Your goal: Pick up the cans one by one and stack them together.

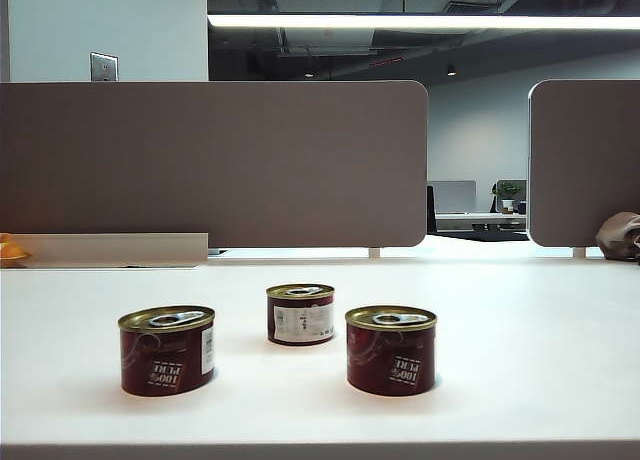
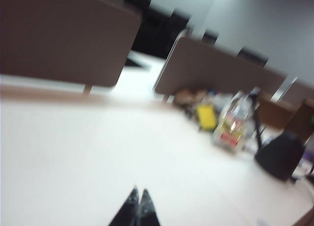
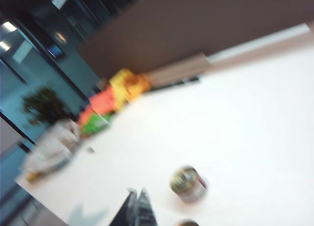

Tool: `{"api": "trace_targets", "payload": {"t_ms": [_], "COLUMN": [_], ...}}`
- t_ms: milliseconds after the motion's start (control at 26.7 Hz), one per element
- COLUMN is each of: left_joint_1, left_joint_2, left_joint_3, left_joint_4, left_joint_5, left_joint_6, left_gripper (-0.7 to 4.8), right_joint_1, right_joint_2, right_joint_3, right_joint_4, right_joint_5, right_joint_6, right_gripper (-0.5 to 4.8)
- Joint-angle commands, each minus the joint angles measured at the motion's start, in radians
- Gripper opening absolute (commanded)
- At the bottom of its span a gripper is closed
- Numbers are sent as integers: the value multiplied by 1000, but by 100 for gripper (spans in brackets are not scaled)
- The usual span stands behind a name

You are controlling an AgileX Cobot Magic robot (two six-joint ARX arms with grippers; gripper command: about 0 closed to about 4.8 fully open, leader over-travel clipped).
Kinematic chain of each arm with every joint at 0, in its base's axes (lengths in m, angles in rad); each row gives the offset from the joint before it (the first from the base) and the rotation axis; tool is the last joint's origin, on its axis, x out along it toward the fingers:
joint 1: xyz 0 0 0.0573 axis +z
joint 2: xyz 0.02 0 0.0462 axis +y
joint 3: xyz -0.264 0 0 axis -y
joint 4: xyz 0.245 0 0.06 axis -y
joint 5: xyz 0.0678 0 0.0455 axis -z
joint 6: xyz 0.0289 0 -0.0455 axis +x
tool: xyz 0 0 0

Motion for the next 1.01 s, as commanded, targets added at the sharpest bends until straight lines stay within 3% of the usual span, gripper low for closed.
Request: {"api": "trace_targets", "payload": {"t_ms": [37,150,300,412,674,824,936,1011], "left_joint_1": [1,-1,-41,-112,-339,-479,-559,-584], "left_joint_2": [191,385,463,484,489,491,490,490], "left_joint_3": [106,211,237,238,238,238,238,238], "left_joint_4": [-249,-430,-484,-510,-544,-610,-657,-663], "left_joint_5": [4,-53,-137,-161,-325,-435,-522,-513], "left_joint_6": [174,379,452,499,501,485,451,400], "left_gripper": [-6,-6,-6,-6,-6,-6,-6,-6], "right_joint_1": [1,3,27,113,488,622,649,651], "right_joint_2": [115,308,482,610,881,1015,1141,1233], "right_joint_3": [130,292,414,496,603,627,655,688], "right_joint_4": [-128,-276,-417,-505,-507,-430,-392,-428], "right_joint_5": [-1,2,13,99,430,583,549,548], "right_joint_6": [-192,-401,-552,-628,-726,-726,-725,-721], "right_gripper": [3,3,3,3,54,55,79,145]}}
